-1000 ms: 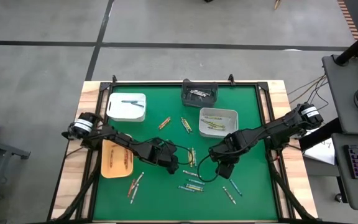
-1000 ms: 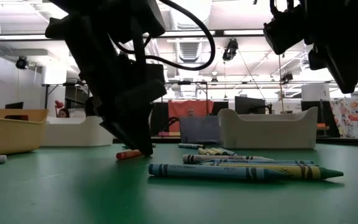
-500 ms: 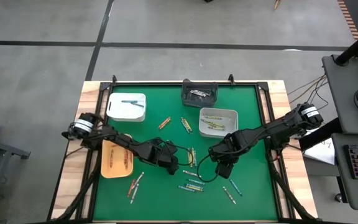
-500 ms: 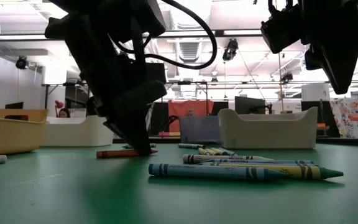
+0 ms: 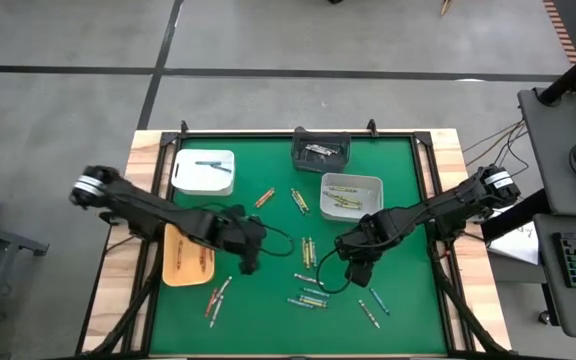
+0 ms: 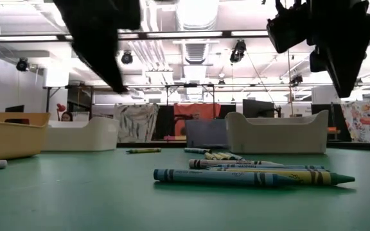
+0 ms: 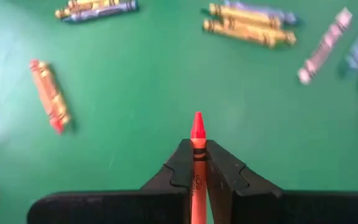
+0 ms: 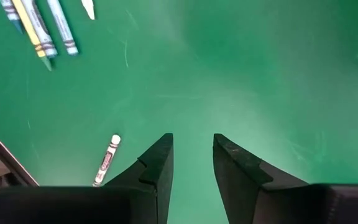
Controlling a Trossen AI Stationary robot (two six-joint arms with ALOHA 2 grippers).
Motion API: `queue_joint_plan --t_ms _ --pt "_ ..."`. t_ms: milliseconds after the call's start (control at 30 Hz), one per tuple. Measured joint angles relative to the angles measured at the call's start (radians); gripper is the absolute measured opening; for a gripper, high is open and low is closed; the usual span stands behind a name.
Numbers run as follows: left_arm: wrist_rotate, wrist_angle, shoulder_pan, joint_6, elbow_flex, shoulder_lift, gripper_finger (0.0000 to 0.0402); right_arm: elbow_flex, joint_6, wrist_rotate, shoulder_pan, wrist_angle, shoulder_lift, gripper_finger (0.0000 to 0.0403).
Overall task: Sort crayons
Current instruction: Put the orange crayon into the orange bin
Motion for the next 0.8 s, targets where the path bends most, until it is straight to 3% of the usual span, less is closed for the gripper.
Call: queue_joint_plan --t_ms 167,367,667,800 --pt "0.122 -0.326 -0.001 -0.120 0.000 -0.166 0.0001 0.000 -0.007 0.014 0.000 0.006 0.000 0.0104" --pt "0.135 -0.663 -0.003 -0.352 -0.018 -0.247 0.0000 0.000 -0.009 0.015 0.000 0.023 0.000 0.0098" --pt "0.271 -0.725 -0.003 -0.487 -0.132 -0.194 0.0000 0.000 -0.010 0.022 0.000 0.037 0.000 0.0102" --pt "0.281 -0.719 -0.003 -0.532 -0.191 -0.144 0.0000 0.000 -0.014 0.022 0.000 0.043 0.000 0.0099"
